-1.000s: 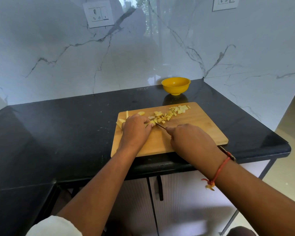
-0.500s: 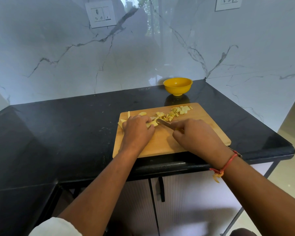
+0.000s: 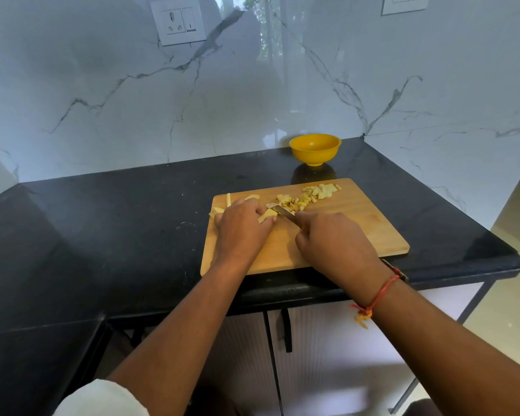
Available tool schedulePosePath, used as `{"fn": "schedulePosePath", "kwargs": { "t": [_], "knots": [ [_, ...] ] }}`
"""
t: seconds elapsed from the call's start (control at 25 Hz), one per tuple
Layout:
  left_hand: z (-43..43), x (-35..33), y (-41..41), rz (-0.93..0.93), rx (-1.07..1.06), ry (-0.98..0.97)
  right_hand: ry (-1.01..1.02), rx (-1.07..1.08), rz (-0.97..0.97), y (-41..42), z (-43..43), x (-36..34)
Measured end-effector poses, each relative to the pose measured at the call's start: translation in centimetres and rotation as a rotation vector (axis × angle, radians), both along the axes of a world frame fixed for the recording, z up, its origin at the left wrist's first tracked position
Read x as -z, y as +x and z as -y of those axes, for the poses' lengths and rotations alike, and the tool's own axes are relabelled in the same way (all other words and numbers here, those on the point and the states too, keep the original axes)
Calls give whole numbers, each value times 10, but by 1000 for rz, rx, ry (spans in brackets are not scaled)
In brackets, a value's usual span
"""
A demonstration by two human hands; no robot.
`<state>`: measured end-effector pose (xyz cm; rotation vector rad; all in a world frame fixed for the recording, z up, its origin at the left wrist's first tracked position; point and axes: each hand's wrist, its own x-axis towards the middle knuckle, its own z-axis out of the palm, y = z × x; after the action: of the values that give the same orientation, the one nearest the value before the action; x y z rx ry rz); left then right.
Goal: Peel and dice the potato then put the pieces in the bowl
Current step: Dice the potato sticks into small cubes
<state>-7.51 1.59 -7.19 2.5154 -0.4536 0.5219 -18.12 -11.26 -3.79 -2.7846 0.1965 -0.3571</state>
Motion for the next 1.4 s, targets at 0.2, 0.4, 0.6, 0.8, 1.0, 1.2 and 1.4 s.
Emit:
{"fn": "schedulePosePath", "kwargs": {
  "t": [0.2,0.4,0.6,0.8,1.0,1.2,1.4],
  "knots": [
    [-5,-5,-5,-12,112,-113,-18,-9,-49,6,-4,-4],
    [-29,-15,-5,-230,181,-52,-12,-38,-119,15,-1,-12],
    [-25,-8,-8,-191,106,-9,-40,-60,-115,17,0,-29],
    [-14,-7,-5,-200,47,-2,-106,-61,-159,30,-6,-33],
    [-12,-6,-1,-225,41,-20,-122,-59,-194,36,-9,-34],
    [-13,-4,0,-232,49,-34,-166,-57,-211,38,-12,-37],
    [-12,-6,-1,-237,45,-46,-159,-46,-216,41,-14,-37]
  ]
}}
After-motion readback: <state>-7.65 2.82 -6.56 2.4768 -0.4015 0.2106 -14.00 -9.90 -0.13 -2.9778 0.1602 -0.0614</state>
